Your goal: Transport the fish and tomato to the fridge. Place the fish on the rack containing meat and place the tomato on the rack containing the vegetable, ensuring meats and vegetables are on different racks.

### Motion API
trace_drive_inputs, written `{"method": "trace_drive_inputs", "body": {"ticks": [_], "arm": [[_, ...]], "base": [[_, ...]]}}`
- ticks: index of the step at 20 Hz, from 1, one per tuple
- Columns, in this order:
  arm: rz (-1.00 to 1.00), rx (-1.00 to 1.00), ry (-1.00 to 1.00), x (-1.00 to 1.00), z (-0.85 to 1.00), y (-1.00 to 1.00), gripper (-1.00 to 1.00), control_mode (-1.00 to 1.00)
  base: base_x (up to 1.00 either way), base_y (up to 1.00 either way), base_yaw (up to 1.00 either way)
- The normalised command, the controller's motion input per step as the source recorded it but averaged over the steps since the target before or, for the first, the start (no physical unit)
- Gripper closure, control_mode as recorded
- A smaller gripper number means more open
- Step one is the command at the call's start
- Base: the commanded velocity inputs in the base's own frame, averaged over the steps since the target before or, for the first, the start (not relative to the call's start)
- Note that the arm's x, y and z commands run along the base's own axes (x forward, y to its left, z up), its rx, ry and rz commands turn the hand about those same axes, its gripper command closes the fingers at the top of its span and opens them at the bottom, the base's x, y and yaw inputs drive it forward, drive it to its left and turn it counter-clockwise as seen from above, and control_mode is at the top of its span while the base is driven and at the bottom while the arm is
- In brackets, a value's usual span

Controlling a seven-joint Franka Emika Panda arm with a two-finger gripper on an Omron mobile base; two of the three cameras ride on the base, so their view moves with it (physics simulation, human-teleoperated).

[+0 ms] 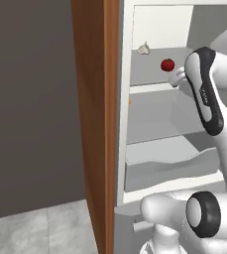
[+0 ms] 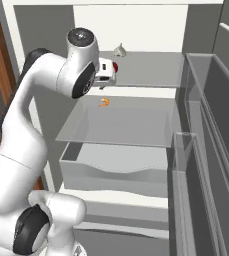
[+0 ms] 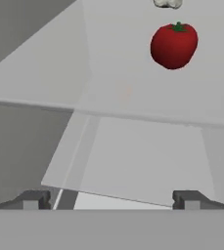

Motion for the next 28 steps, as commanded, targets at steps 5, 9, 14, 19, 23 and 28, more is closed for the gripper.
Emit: {"method": "trace_drive_inputs", "body": {"ticks": [5, 9, 14, 19, 23, 28], "arm": [[-0.04, 0.00, 0.10, -1.00, 0.01, 0.24, -1.00, -1.00], [-0.09, 0.00, 0.13, -1.00, 0.04, 0.11, -1.00, -1.00], [-0.11, -0.02, 0.03, -0.95, -0.03, 0.03, -1.00, -1.00], [-0.06, 0.00, 0.03, -0.34, -0.20, 0.08, -1.00, -1.00], [0.00, 0.00, 0.07, -0.17, -0.29, 0.11, -1.00, -1.00], [0.00, 0.00, 0.01, -0.41, 0.00, 0.19, -1.00, -1.00]], "base": [[0.00, 0.00, 0.00], [0.00, 0.00, 0.00], [0.00, 0.00, 0.00], [0.00, 0.00, 0.00], [0.00, 0.00, 0.00], [0.00, 0.00, 0.00]]}}
